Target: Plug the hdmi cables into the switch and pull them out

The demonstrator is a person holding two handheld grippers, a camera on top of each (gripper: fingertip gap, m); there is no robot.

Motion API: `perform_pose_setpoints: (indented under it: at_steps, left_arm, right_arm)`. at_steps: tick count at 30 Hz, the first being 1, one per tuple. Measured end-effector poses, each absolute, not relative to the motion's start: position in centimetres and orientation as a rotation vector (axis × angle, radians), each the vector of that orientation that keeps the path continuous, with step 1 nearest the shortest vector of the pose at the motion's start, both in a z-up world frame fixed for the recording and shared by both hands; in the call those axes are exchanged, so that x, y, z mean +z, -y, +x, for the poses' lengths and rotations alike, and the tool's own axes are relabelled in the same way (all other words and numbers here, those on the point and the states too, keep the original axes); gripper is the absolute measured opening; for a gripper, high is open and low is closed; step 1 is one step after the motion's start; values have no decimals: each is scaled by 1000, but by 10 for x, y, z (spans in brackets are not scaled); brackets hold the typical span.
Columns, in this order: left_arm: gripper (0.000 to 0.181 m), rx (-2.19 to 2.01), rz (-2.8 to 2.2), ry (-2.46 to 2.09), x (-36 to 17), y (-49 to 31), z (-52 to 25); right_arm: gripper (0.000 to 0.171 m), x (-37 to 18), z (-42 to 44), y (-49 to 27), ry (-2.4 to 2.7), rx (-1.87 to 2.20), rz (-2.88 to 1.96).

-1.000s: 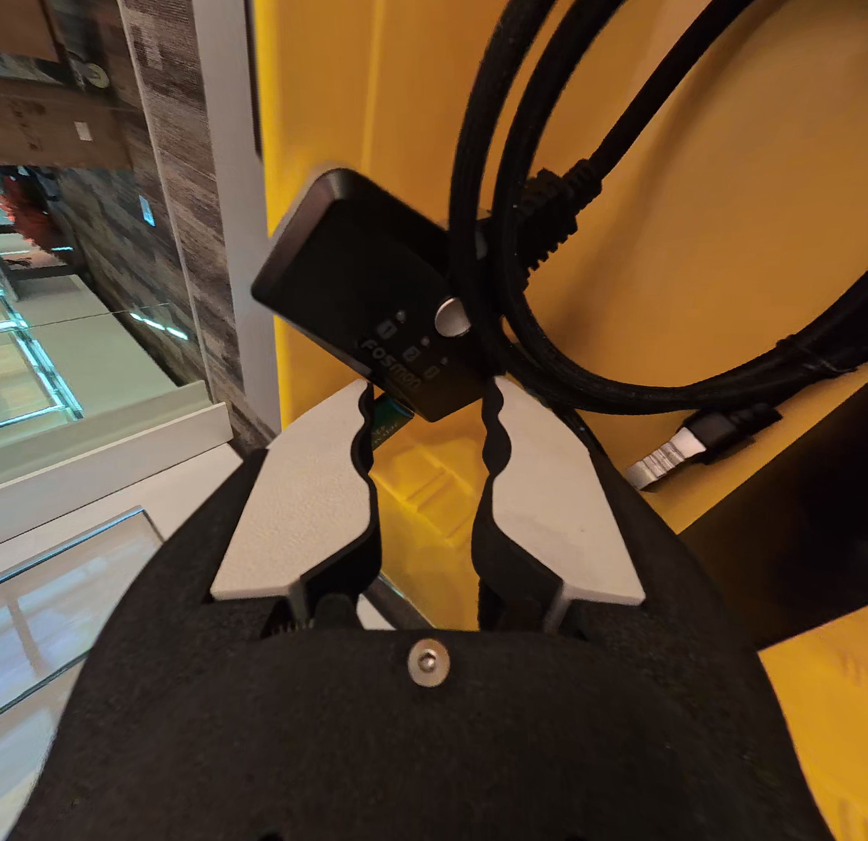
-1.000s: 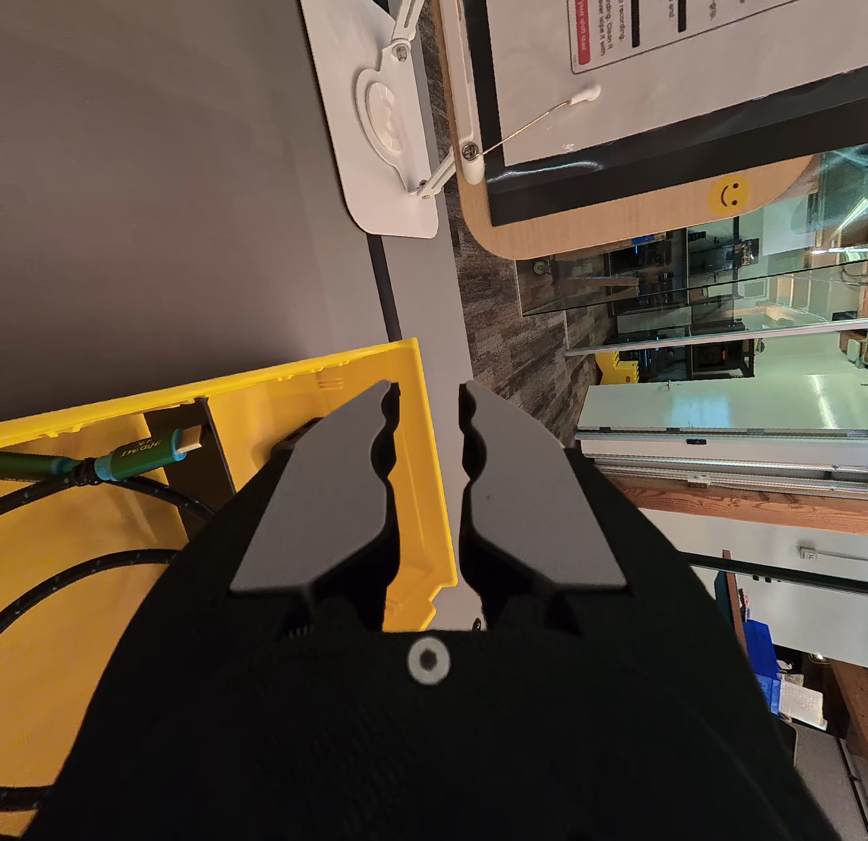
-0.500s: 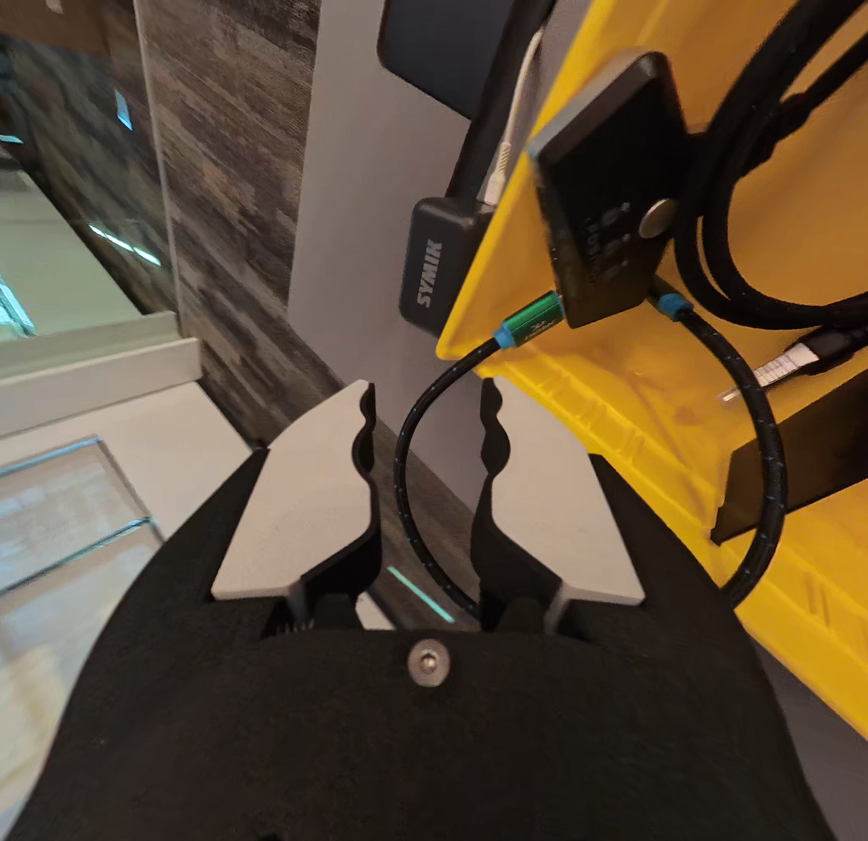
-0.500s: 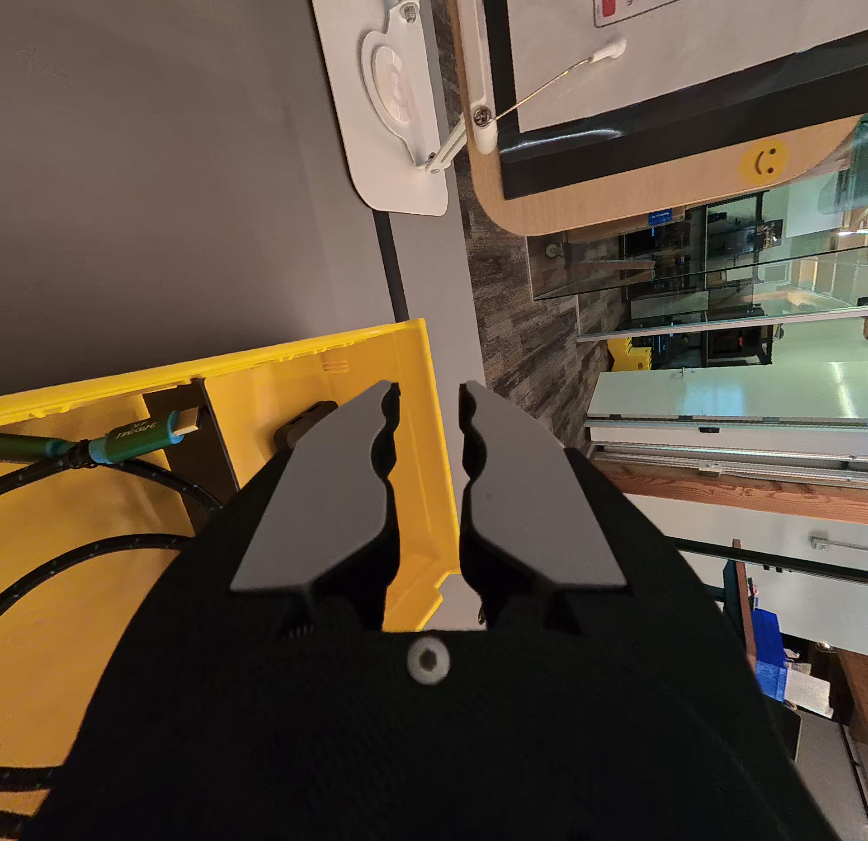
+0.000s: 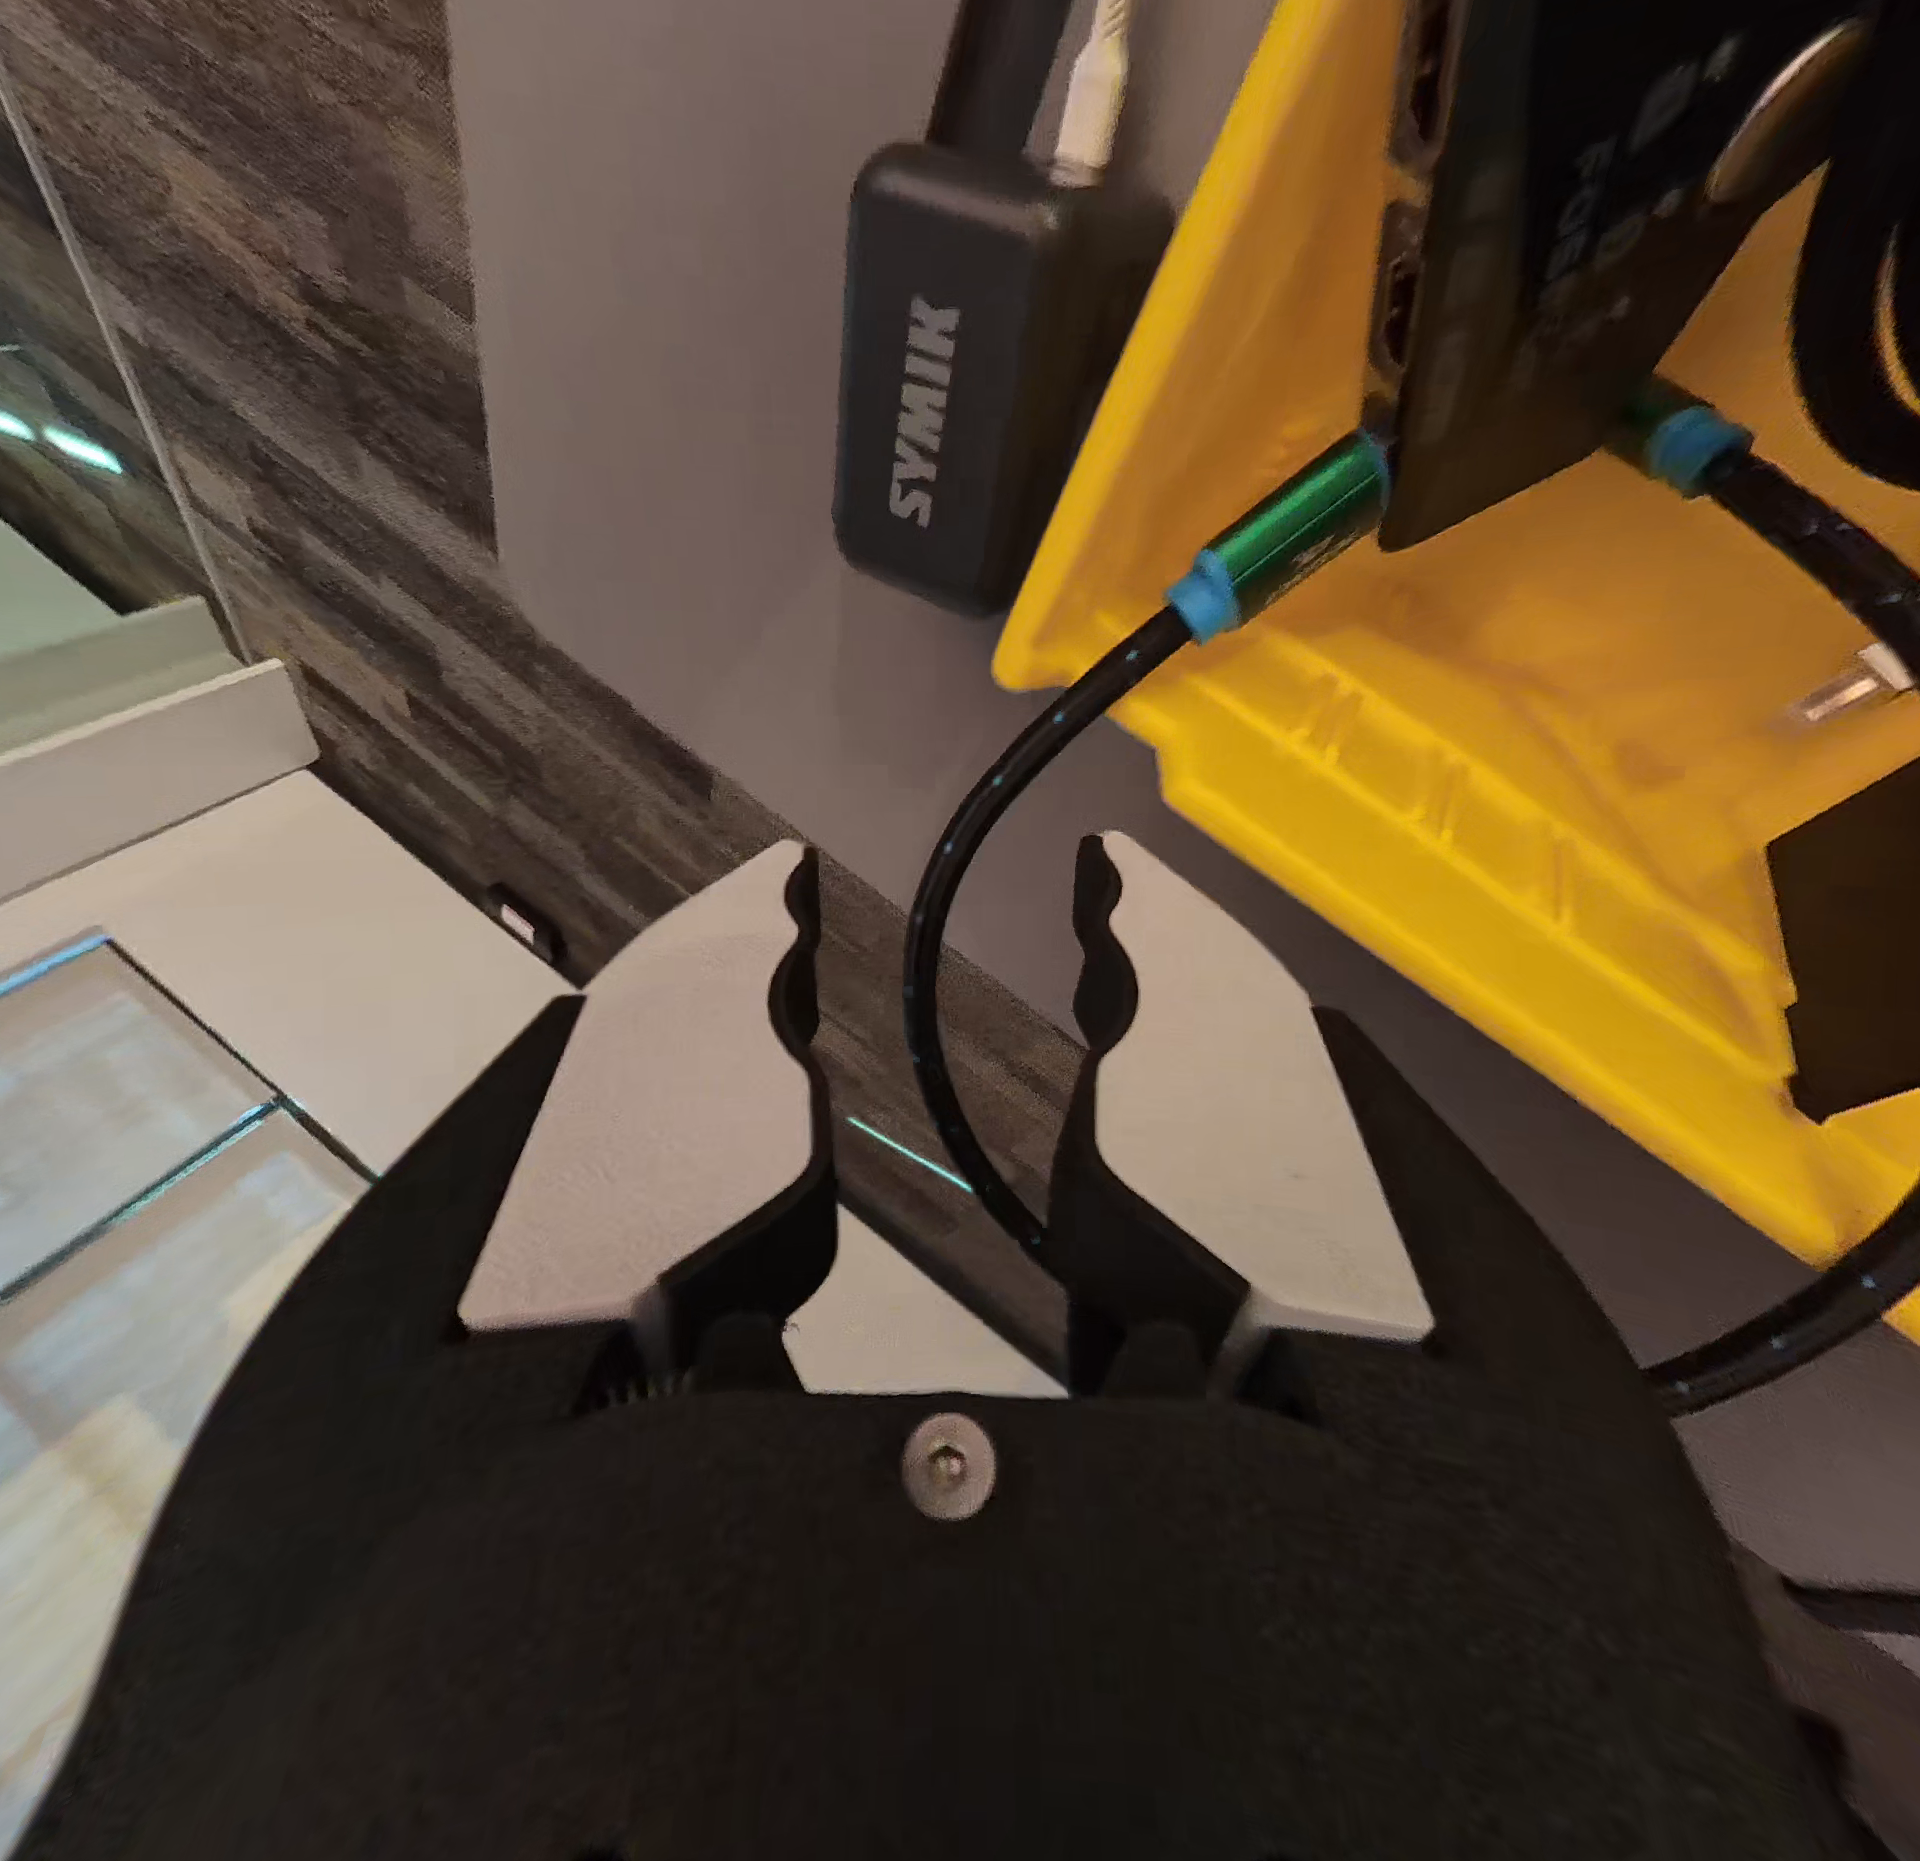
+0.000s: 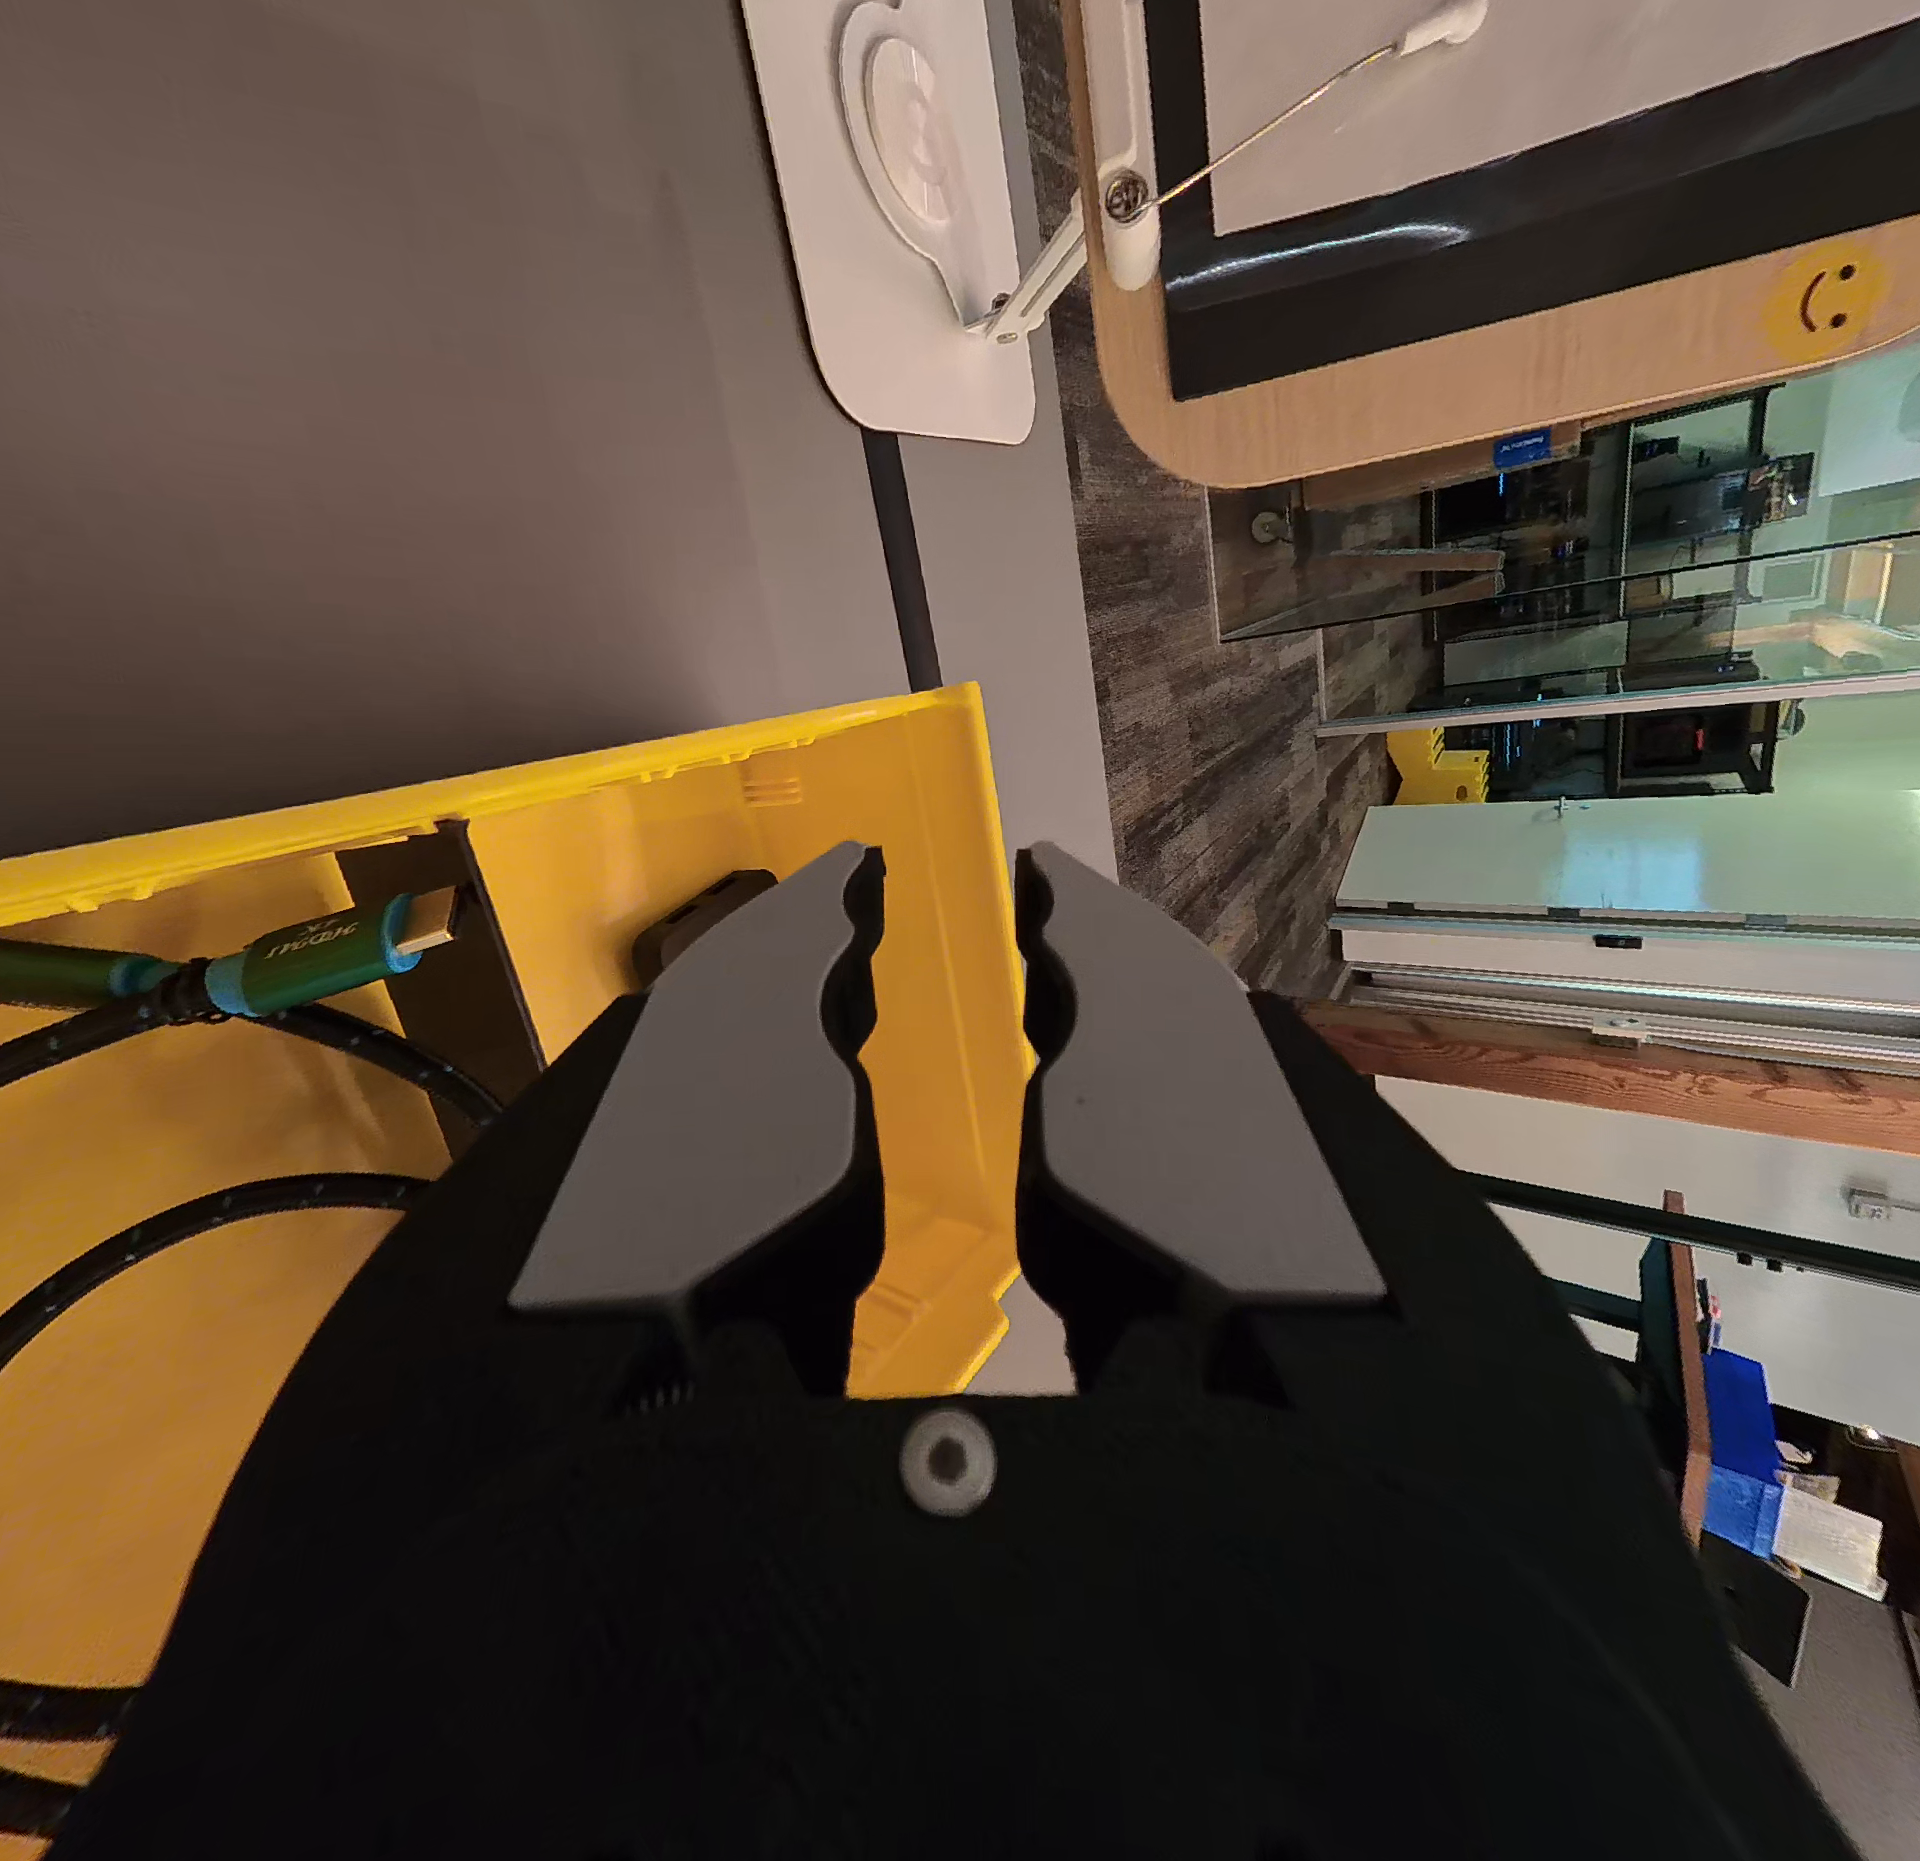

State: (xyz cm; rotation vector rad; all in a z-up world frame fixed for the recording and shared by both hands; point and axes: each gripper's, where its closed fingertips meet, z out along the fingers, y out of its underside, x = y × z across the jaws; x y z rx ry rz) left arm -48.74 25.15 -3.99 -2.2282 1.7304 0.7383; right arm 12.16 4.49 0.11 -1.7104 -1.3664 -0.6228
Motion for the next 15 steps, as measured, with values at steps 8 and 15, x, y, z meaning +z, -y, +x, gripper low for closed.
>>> perform_pose_setpoints:
  at_steps: [8, 15]
  left_arm:
    - [38, 851, -2254, -1740, -48, -256, -513]
    - [3, 857, -2233, -1641, -36, -259, -519]
  right_arm:
    - [25, -3, 124, -47, 1369, -622, -1724]
    - [25, 6, 101, -48, 1325, -503, -1684]
